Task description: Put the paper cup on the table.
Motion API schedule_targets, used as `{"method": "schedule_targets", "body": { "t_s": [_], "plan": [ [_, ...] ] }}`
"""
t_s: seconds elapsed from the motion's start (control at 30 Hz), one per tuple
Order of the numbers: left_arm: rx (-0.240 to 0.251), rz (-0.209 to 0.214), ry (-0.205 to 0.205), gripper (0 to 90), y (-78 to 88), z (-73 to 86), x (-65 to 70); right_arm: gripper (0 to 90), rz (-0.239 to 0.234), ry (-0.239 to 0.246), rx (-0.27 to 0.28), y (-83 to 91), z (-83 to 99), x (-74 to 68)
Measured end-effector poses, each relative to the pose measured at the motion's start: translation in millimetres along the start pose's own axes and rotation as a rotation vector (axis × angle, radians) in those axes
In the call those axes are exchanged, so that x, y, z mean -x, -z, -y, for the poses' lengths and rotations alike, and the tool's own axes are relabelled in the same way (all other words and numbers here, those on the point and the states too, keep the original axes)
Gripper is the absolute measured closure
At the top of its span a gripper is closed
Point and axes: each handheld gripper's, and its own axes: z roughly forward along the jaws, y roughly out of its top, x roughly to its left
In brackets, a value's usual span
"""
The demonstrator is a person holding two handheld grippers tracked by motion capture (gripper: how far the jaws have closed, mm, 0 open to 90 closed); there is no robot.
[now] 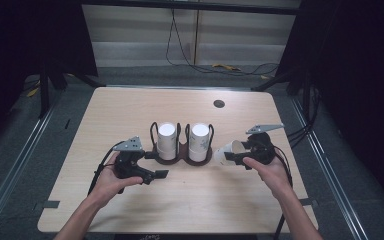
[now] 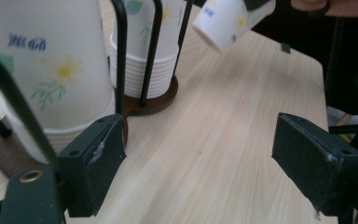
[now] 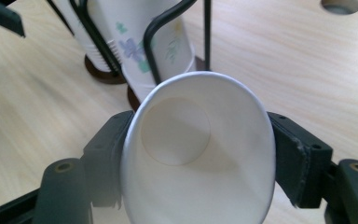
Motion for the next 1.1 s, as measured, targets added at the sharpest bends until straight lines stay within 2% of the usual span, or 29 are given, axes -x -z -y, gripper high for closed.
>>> {"method": "schedule_targets", "body": {
  "t_s": [0.1, 0.23, 0.33, 0.5, 0.57, 0.63, 0.7, 0.77, 0.97, 1.1],
  "plan": [
    [-0.014, -0.026, 0.002, 16.8, 2.0, 4.9, -3.1, 28.8, 0.007, -0.009, 0.004, -1.5, -3.0, 4.3],
    [-0.026, -0.064, 0.003, 15.6, 4.3, 6.5, -5.4, 28.8, 0.027, -0.025, -0.048, -10.6, -4.9, 12.5],
    [-0.026, -0.064, 0.014, 15.6, 5.1, 8.8, -6.3, 28.6, 0.034, -0.035, -0.095, -15.7, -7.9, 19.0],
    [-0.046, -0.053, 0.018, 15.7, 4.6, 14.5, -6.7, 28.5, 0.101, -0.022, -0.129, -13.8, -17.5, 27.7],
    [-0.056, -0.069, 0.016, 15.6, 5.9, 15.5, -7.7, 28.5, 0.134, -0.016, -0.149, -15.0, -19.8, 30.5],
    [-0.07, -0.094, 0.038, 15.7, 7.8, 16.6, -9.2, 28.5, 0.142, -0.023, -0.159, -17.6, -21.3, 33.2],
    [-0.063, -0.105, 0.044, 15.8, 10.6, 19.7, -10.6, 28.4, 0.159, -0.031, -0.17, -20.7, -22.3, 37.0],
    [-0.078, -0.12, 0.043, 15.8, 14.0, 22.2, -11.1, 28.2, 0.177, -0.035, -0.186, -24.6, -22.8, 40.4],
    [-0.064, -0.124, 0.046, 15.8, 18.4, 25.9, -10.9, 27.7, 0.213, -0.036, -0.256, -34.7, -26.6, 44.5],
    [-0.065, -0.117, 0.046, 15.9, 17.7, 26.3, -10.3, 27.2, 0.243, -0.018, -0.298, -42.6, -28.7, 44.7]
  ]
}}
